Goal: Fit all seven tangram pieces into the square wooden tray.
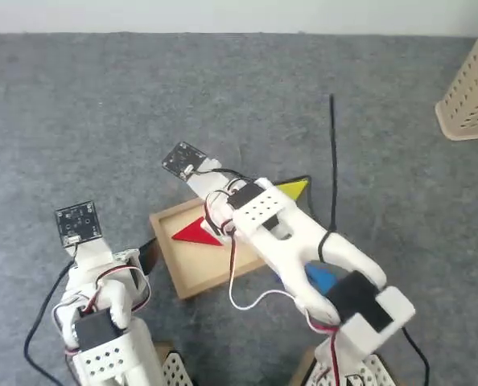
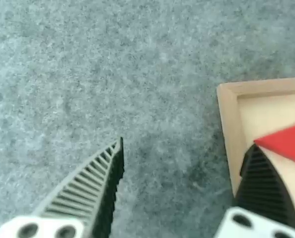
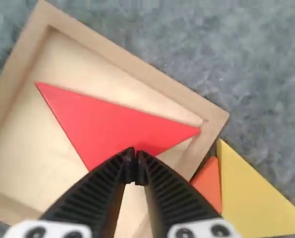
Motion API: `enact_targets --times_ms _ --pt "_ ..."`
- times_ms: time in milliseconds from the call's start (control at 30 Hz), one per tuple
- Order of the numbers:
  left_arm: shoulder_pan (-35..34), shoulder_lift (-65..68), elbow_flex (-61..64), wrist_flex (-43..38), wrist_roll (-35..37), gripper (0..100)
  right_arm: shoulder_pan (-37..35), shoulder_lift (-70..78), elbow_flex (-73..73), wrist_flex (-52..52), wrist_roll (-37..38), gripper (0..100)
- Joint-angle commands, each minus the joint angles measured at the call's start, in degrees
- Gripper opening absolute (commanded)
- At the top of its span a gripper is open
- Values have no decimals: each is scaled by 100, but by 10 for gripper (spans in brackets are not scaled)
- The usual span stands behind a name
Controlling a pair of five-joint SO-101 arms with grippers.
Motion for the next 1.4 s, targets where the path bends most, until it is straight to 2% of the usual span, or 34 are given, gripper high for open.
enact_targets --times_ms 0,367,533,767,833,1000,1367 --pt "-26 -79 -75 35 -9 354 57 479 -536 -84 114 6" --pt "-26 -79 -75 35 -9 354 840 1024 -1204 -75 -1020 6" --pt "-26 -79 -75 35 -9 354 884 857 -1213 154 -1002 10" --pt "-26 -79 -75 35 -9 354 910 -699 -897 1209 -1011 12" --pt "-26 -79 -75 35 -9 354 901 -822 -563 1305 -1011 47" --pt "-26 -79 -75 35 -9 354 892 -488 0 910 -1011 164" --pt "-26 -79 -75 35 -9 354 857 66 0 637 -976 155"
